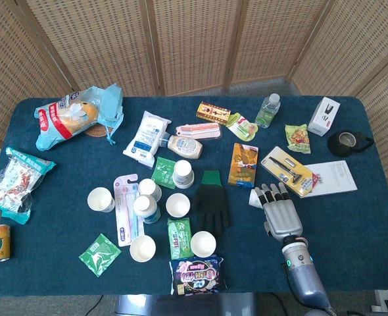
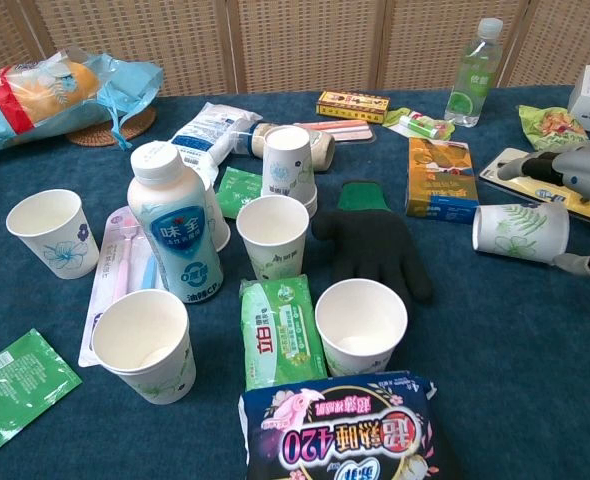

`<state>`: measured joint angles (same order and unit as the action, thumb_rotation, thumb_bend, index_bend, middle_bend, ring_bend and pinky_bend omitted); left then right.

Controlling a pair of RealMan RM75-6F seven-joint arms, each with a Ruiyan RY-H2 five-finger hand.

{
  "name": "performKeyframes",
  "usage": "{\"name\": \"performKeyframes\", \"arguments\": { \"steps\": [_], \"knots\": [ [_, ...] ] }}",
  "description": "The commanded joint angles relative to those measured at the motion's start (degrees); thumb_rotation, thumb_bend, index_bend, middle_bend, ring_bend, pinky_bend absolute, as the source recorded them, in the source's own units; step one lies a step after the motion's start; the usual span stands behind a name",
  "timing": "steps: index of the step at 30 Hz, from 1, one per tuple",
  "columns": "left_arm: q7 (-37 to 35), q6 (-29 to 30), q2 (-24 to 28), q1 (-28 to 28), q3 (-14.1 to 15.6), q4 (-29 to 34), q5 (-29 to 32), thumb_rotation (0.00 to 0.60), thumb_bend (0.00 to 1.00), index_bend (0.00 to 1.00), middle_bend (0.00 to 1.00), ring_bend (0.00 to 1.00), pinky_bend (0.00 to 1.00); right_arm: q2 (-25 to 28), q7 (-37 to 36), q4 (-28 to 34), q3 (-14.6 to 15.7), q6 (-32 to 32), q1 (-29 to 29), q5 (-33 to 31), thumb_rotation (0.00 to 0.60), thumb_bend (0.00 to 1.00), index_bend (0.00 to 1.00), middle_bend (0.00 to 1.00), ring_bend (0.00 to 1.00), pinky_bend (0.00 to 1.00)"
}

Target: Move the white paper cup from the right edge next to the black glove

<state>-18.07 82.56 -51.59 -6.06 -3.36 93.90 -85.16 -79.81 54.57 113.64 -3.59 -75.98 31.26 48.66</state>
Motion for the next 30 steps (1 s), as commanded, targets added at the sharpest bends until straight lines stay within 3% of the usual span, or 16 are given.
{"name": "performKeyframes", "arguments": {
  "steps": [1, 8, 18, 22, 30],
  "knots": [
    [-0.1, -0.2, -0.1, -0.2, -0.1, -0.1, -0.1, 0.6, 0.42, 0.0, 0.06, 0.06, 0.02, -0.5, 2.4, 0.8, -0.3, -1.6, 0.6, -2.5, 0.579, 0.37, 0.02, 0.0, 0.0, 0.0],
    [-0.4, -0.5, -0.3, -0.5, 0.1, -0.4, -0.4, 0.6, 0.42, 0.0, 0.06, 0.06, 0.02, -1.1, 3.8, 1.0, -0.5, -2.5, 1.4, -5.1, 0.577, 0.37, 0.03, 0.0, 0.0, 0.0],
    [-0.2, -0.1, -0.4, 0.0, 0.3, -0.3, -0.1, 0.6, 0.42, 0.0, 0.06, 0.06, 0.01, 1.0, -0.4, 0.0, 0.7, 0.7, 1.9, -1.7, 0.575, 0.37, 0.04, 0.0, 0.0, 0.0],
    [0.1, 0.1, -0.3, 0.0, 0.2, 0.0, -0.1, 0.6, 0.42, 0.0, 0.06, 0.06, 0.02, 2.5, -3.2, -0.7, 1.4, 4.0, 2.5, 1.3, 0.577, 0.37, 0.05, 0.0, 0.0, 0.0],
    [0.7, 0.2, -0.1, 0.2, 0.3, 0.8, 0.2, 0.6, 0.42, 0.0, 0.06, 0.06, 0.02, 6.5, -15.9, -4.4, 3.4, 13.2, 3.3, 13.5, 0.576, 0.36, 0.06, 0.0, 0.0, 0.0]
  ]
}}
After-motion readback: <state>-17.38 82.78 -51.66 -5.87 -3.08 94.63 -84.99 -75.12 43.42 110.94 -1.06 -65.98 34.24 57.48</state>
